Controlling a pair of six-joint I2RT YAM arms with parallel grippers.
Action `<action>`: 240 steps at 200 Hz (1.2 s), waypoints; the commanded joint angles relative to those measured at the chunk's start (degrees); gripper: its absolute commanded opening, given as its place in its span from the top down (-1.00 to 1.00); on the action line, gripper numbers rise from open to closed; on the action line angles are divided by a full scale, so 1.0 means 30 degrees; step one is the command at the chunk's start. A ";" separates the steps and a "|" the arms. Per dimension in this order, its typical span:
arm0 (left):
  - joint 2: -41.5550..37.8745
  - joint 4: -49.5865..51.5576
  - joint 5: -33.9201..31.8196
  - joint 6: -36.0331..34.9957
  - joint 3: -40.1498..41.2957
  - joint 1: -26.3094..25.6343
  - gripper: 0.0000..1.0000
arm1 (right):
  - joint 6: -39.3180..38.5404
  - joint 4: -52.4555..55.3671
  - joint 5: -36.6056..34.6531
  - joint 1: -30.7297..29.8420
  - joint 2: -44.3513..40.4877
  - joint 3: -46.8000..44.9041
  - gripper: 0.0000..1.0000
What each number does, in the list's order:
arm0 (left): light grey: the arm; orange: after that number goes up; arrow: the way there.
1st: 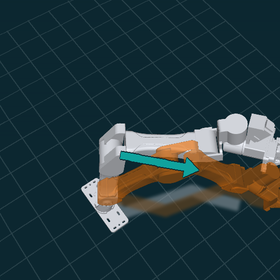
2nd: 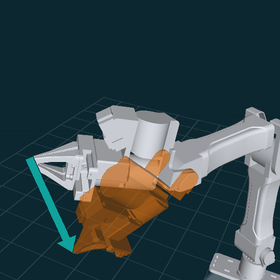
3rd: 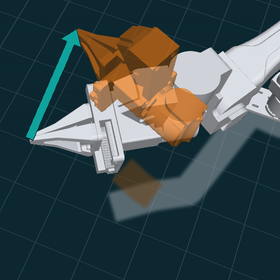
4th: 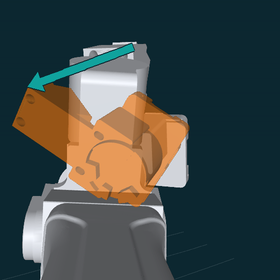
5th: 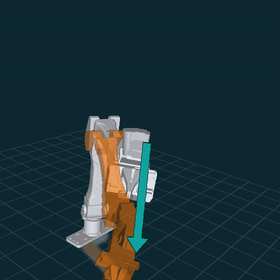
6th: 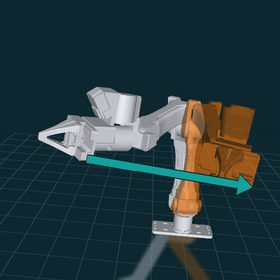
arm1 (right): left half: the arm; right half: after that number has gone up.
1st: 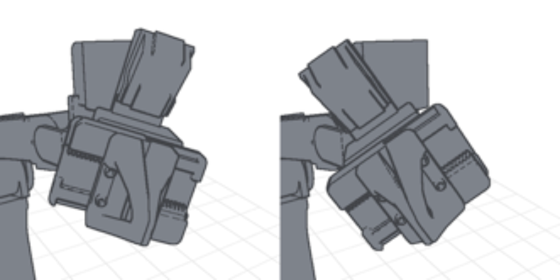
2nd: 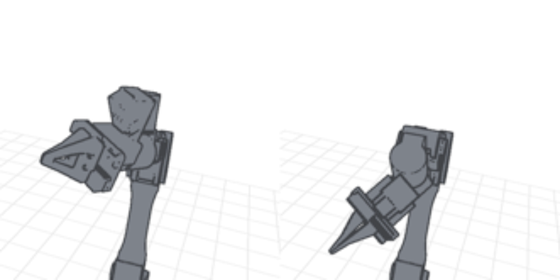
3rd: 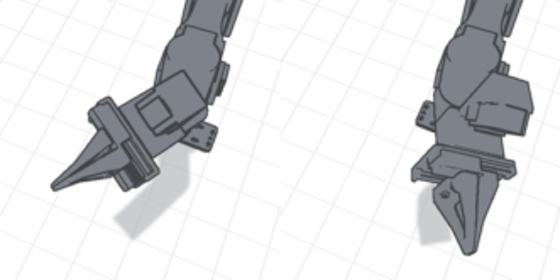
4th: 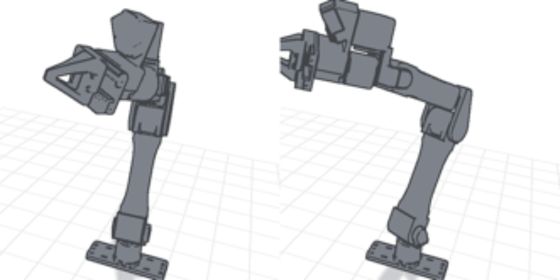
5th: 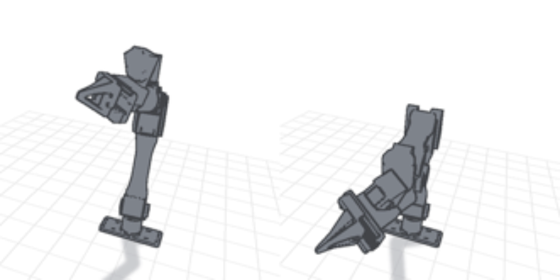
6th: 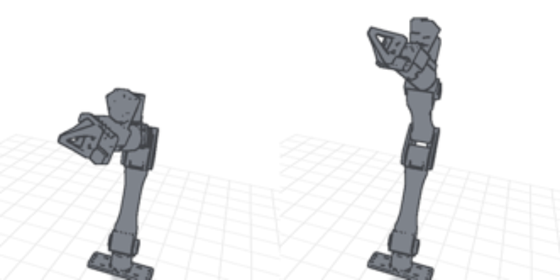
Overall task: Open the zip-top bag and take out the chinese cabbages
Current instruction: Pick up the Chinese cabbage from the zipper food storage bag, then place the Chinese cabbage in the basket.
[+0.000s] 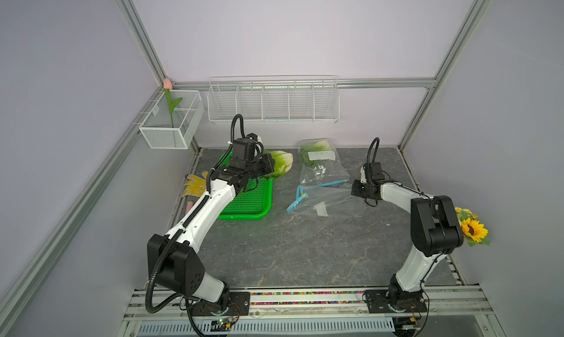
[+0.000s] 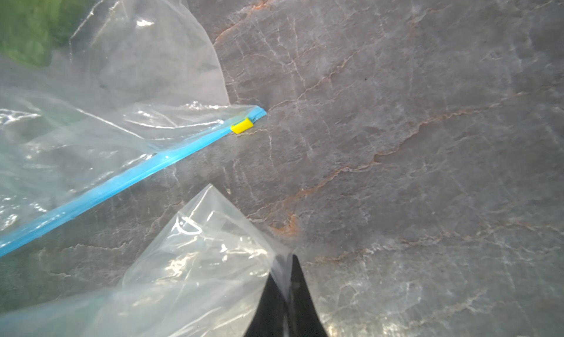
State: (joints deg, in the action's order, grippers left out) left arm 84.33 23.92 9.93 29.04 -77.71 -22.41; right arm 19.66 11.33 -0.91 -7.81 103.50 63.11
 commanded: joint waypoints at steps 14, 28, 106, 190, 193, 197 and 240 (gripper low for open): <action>-0.1441 -0.3247 -0.4083 0.2243 0.1999 0.0086 1.00 | -0.0137 0.0177 -0.0240 0.0137 -0.0312 -0.0090 0.86; -0.1584 -0.4463 -0.4869 0.2947 0.2765 0.0084 1.00 | -0.0137 0.0177 -0.0160 0.0144 -0.0247 -0.0090 0.86; 0.1550 -0.8528 -0.9167 0.6213 0.3716 0.0100 1.00 | -0.0121 0.0207 0.0140 0.0137 -0.0351 -0.0178 0.86; 0.5156 -1.0011 -1.0618 0.6701 0.3069 0.0139 1.00 | -0.0247 0.0287 0.0383 0.0213 -0.0296 -0.0208 0.86; 0.5227 -0.9935 -1.0714 0.6817 0.3055 0.0131 0.95 | -0.0228 0.0294 0.0386 0.0226 -0.0284 -0.0222 0.86; 0.5268 -0.9794 -1.0791 0.6848 0.3027 0.0132 0.84 | -0.0225 0.0295 0.0434 0.0229 -0.0283 -0.0236 0.86; 0.5353 -0.7841 -0.9702 0.7175 0.2326 0.0148 -0.42 | -0.0167 0.0265 0.0625 0.0224 -0.0339 -0.0266 0.86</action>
State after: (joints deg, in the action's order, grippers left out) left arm 100.62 -3.14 -20.16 48.66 -67.31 -22.17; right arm 19.64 11.79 0.03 -7.53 103.50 63.02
